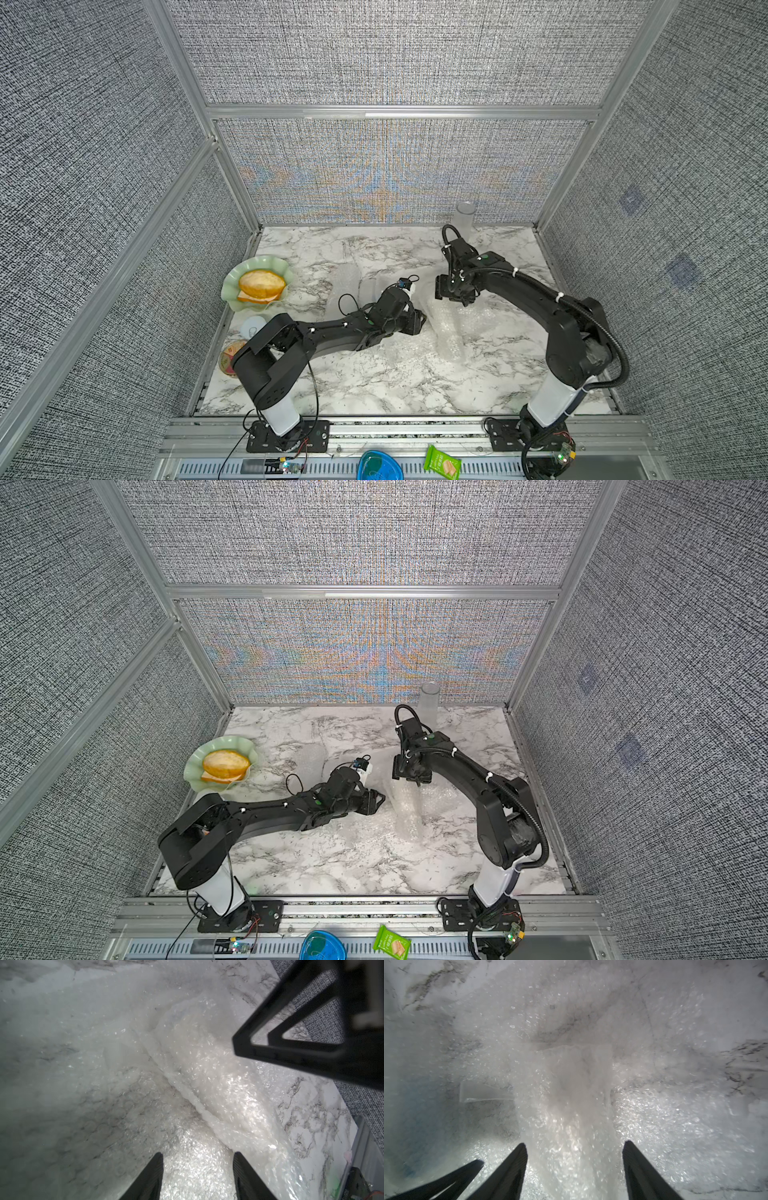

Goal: Unwrap the vase from the bubble wrap
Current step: Unwrap the bubble wrap.

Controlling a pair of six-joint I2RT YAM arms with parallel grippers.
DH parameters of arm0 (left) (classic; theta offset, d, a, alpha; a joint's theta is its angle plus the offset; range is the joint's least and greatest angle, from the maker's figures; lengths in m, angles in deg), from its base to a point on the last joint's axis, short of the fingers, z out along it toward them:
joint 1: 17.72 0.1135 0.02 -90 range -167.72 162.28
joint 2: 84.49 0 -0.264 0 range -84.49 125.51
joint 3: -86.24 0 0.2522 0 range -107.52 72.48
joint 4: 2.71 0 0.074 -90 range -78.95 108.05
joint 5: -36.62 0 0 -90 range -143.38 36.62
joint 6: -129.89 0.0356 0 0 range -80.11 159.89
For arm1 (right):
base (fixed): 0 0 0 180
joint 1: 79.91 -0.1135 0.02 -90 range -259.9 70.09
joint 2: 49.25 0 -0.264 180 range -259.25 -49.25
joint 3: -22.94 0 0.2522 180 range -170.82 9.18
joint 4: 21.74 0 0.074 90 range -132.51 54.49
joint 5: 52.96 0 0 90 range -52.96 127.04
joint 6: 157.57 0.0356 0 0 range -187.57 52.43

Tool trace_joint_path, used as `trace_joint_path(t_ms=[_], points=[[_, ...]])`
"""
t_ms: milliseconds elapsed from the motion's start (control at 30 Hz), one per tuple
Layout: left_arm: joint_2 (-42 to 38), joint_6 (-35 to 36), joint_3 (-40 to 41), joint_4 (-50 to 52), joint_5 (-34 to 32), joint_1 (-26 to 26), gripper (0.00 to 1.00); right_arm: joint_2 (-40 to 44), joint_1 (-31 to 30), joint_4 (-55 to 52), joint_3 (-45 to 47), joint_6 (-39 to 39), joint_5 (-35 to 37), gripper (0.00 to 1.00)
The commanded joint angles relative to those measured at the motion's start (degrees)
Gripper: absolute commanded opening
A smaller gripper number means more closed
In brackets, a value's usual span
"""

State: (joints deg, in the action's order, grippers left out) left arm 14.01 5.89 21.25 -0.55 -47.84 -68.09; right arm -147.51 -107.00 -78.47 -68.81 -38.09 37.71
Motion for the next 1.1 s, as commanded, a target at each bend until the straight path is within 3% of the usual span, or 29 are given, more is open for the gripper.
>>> trace_joint_path(t_ms=[0,167,333,600,867,1067], points=[[2.19,-2.84,-1.72,-0.17,0.60,0.10,0.56,2.07,0.09,2.00,0.95,-3.24,-0.01,0.77],[3.96,-5.85,-2.25,-1.15,2.89,0.92,0.55,1.68,1.58,3.11,0.74,-10.08,-0.38,0.86],[0.68,-8.57,0.89,-1.68,3.59,2.17,0.52,-2.56,3.43,3.08,-1.37,-17.29,-5.68,0.92],[-4.16,-8.65,3.91,-0.27,5.25,2.47,0.50,-10.73,3.67,2.94,-4.27,-27.22,-10.09,0.92],[-7.60,-8.45,4.76,0.25,5.37,2.56,0.50,-16.40,4.43,4.40,-4.76,-26.97,-11.13,0.88],[-8.04,-8.16,4.20,0.26,5.25,2.56,0.50,-19.96,2.13,3.58,-5.89,-22.21,-6.95,0.76]])
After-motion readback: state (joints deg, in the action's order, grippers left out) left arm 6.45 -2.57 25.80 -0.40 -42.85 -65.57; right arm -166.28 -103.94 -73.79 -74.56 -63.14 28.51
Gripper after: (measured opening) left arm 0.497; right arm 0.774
